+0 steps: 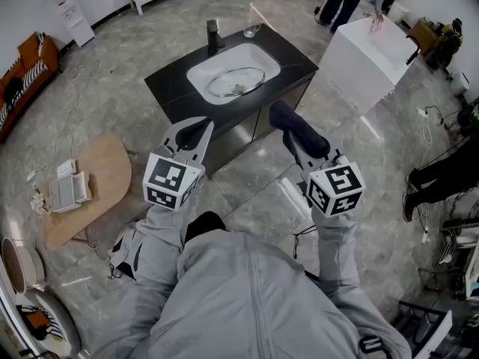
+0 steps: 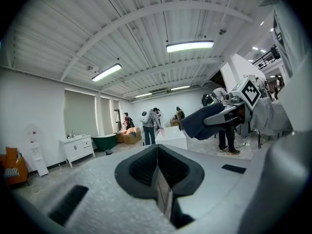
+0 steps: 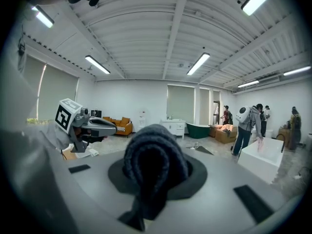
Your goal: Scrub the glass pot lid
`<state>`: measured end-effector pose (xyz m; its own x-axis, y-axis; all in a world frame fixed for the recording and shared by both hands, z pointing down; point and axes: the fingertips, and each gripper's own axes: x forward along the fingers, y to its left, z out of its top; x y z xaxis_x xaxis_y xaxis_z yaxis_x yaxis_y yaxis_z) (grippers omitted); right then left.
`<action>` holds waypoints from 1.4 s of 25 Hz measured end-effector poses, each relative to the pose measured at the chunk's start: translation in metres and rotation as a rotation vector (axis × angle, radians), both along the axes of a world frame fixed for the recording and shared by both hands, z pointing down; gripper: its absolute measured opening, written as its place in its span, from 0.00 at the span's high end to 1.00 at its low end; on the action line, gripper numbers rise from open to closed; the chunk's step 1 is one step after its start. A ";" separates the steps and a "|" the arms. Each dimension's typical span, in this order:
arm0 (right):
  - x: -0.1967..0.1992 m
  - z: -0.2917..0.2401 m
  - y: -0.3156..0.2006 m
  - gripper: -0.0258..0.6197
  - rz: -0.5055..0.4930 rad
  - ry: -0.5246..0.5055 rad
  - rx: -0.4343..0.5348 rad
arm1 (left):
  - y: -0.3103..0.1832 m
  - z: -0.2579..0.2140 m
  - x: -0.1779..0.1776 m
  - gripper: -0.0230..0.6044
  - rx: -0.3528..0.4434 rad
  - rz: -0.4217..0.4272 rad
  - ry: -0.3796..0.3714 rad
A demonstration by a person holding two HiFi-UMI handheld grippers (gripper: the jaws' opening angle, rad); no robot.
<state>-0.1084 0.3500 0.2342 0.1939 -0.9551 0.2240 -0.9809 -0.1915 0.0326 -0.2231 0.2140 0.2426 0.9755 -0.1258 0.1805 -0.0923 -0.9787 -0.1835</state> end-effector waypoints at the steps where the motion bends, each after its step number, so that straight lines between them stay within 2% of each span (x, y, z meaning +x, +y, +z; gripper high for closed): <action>1: 0.002 0.001 0.002 0.83 -0.002 -0.001 -0.001 | 0.002 0.001 0.002 0.92 -0.003 -0.003 0.001; 7: 0.019 -0.001 0.003 0.83 -0.004 -0.002 0.015 | 0.009 -0.002 0.024 0.92 0.011 0.009 0.008; 15: 0.055 0.005 -0.018 0.83 0.001 -0.010 0.012 | -0.017 0.004 0.065 0.92 0.000 0.010 0.022; 22: 0.103 0.012 -0.070 0.83 -0.014 -0.009 -0.019 | -0.072 0.015 0.114 0.92 -0.028 -0.020 0.023; 28: 0.146 0.022 -0.131 0.83 -0.025 -0.022 -0.051 | -0.130 0.031 0.155 0.92 -0.051 -0.041 -0.006; 35: 0.182 0.022 -0.190 0.83 -0.030 -0.028 -0.064 | -0.184 0.025 0.188 0.92 -0.052 -0.055 0.008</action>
